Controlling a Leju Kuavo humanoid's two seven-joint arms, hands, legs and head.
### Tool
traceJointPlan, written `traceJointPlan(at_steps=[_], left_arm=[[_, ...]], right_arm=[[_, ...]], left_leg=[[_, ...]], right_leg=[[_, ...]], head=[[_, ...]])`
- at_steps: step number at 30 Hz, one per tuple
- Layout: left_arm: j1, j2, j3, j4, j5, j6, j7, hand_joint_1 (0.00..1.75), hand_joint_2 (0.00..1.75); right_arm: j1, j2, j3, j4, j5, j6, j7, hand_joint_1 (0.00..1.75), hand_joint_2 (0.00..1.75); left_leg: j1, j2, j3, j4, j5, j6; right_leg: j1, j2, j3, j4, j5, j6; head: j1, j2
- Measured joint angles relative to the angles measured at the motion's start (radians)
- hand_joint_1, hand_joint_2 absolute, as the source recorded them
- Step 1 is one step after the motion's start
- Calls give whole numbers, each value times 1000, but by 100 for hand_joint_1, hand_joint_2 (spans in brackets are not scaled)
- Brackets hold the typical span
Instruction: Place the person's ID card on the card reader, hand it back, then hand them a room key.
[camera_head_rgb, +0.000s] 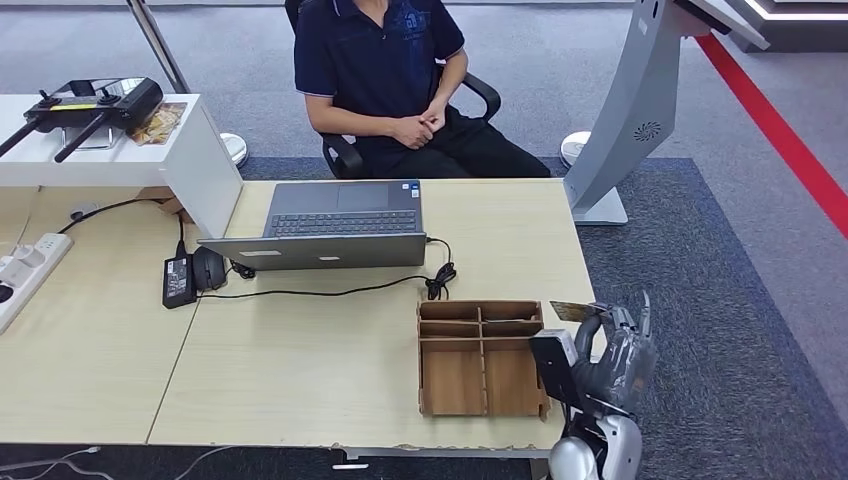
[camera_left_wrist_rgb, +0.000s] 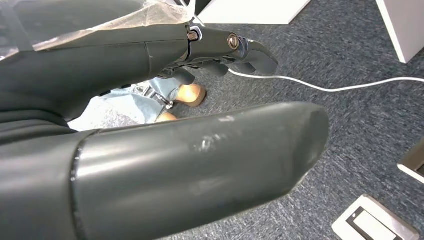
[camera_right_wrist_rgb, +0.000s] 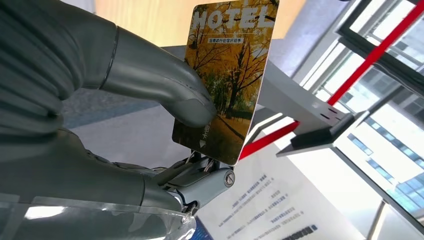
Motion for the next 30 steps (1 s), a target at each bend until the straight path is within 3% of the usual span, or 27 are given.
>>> traceJointPlan(at_steps=[15, 30], left_arm=[[-2, 0, -17, 0, -18, 0, -8, 0, 0], [-10, 0, -39, 0, -34, -14, -8, 0, 0]], right_arm=[[-54, 1, 66, -40, -31, 1, -60, 175, 175], [-153, 7, 91, -3, -39, 2, -64, 175, 175]], left_leg=[[0, -1, 0, 0, 0, 0], [0, -1, 0, 0, 0, 0]], right_leg=[[0, 0, 0, 0, 0, 0], [0, 0, 0, 0, 0, 0]], head=[[0, 0], [0, 0]])
